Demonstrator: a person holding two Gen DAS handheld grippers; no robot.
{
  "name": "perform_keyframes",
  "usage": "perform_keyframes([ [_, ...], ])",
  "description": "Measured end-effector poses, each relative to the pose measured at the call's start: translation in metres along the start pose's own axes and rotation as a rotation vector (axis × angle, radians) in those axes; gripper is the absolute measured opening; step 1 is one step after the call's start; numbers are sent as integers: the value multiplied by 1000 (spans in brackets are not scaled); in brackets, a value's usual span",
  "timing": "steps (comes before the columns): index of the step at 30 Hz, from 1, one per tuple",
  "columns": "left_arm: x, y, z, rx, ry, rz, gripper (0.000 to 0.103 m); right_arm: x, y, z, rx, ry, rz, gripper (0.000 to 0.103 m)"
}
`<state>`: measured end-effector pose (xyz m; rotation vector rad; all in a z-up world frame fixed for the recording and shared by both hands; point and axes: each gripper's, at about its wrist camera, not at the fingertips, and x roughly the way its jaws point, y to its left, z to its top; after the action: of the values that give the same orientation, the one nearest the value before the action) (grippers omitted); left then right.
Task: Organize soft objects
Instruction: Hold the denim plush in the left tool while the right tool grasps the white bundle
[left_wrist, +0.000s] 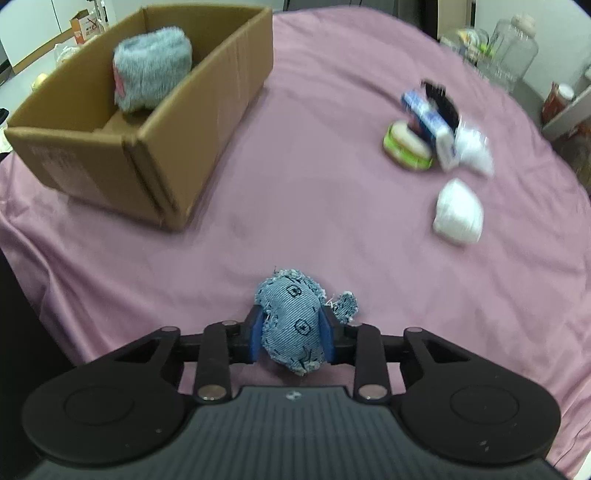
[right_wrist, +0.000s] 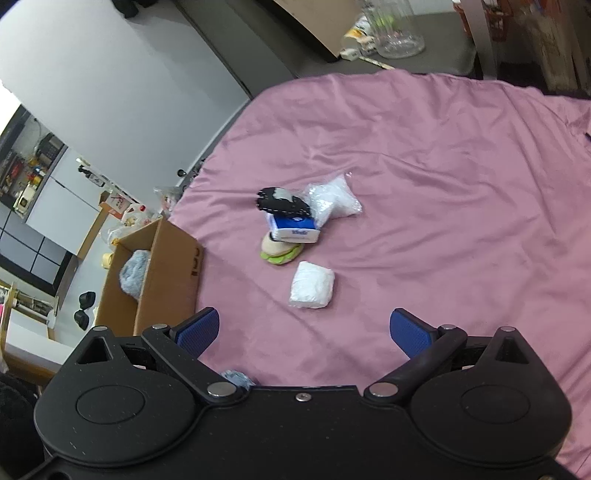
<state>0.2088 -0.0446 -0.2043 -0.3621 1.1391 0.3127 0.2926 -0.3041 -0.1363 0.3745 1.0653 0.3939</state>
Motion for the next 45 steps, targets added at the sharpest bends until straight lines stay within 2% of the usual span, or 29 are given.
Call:
perform_keyframes([
  [4, -12, -3, 13, -1, -74, -13, 28, 11, -5, 13, 49, 4, 0, 100],
  [12, -15, -6, 36, -2, -138, -35, 28, 44, 0, 20, 53, 62, 1, 98],
  [20, -10, -1, 47, -4, -146, -51, 28, 70, 3, 21, 56, 106, -10, 86],
  [30, -5, 7, 53, -9, -123, -74, 28, 100, 16, 16, -33, 154, -73, 80],
  [37, -9, 11, 55, -12, -112, -105, 28, 115, 17, 14, -55, 171, -111, 68],
  [39, -13, 11, 54, -8, -115, -114, 28, 121, 17, 13, -62, 181, -120, 60],
  [40, -15, 12, 54, -9, -117, -118, 28, 125, 18, 13, -67, 187, -128, 48],
  [41, -17, 12, 53, -10, -118, -121, 28, 127, 18, 14, -69, 192, -129, 41],
  [45, -30, 17, 52, -17, -133, -129, 28, 121, 24, 12, -80, 179, -128, 41],
])
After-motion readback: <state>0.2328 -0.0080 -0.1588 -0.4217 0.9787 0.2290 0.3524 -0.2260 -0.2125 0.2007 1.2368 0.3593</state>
